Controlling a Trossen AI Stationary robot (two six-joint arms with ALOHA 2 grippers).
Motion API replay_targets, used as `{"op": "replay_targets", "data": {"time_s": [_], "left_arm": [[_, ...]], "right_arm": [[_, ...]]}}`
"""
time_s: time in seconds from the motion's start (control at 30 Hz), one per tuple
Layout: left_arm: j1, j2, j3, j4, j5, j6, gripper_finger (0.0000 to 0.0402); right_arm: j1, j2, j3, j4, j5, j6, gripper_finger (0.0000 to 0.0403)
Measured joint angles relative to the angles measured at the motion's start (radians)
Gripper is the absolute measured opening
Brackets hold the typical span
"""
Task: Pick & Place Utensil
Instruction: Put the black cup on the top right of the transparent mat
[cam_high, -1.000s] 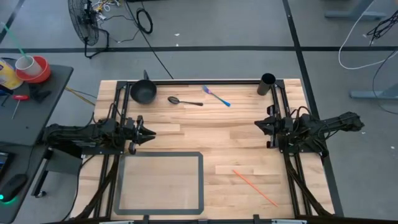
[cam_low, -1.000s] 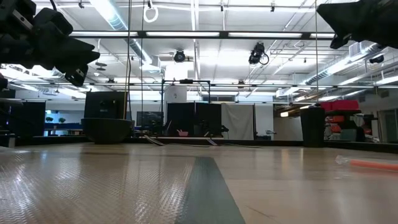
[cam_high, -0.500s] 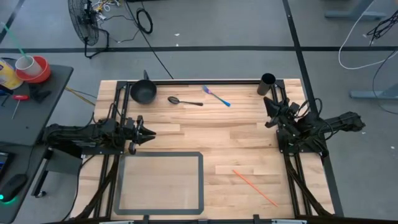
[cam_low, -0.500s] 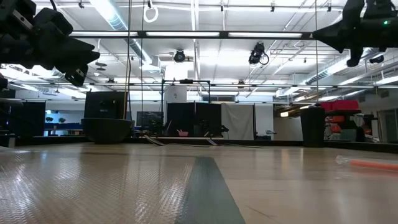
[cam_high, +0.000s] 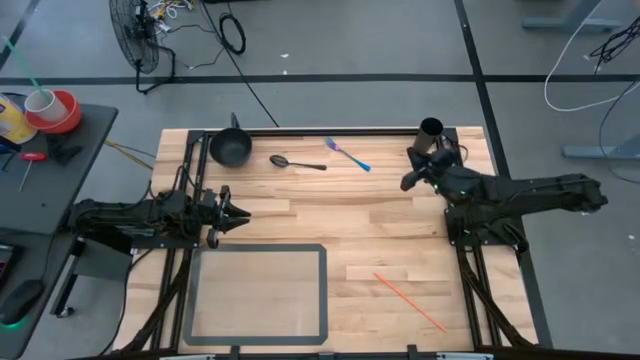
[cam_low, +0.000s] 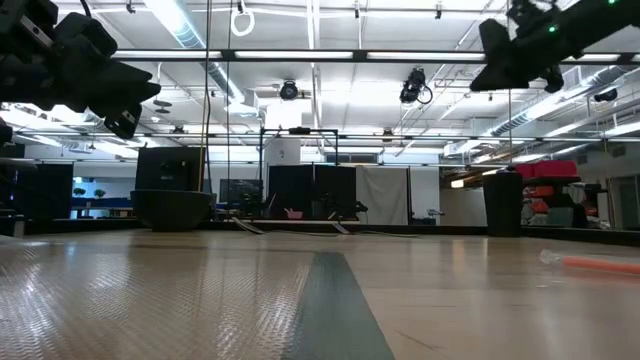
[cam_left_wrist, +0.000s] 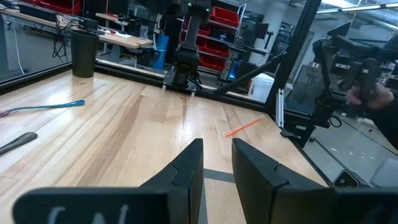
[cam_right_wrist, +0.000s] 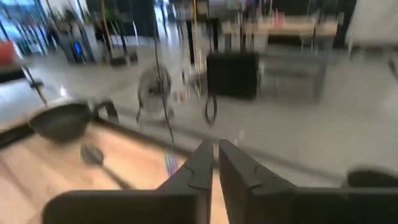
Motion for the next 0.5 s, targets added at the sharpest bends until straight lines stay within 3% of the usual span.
{"op": "replay_targets", "data": {"time_s": [0.13,0.23,0.5], "left_arm": [[0.000,0.000,0.000,0.000,0.000,0.000,0.0090],[0.000,0.000,0.000,0.000,0.000,0.000,0.0090],[0.000,0.000,0.000,0.000,0.000,0.000,0.0090]], "right_arm": [[-0.096,0.049,0.093,-0.281,-0.094,0.199,0.0090],[-0.167,0.081,0.119,-0.395,-0.154,0.283,0.0143],[-0.372,0.197,0.102,-0.398,-0.294,0.435,0.0307]]}}
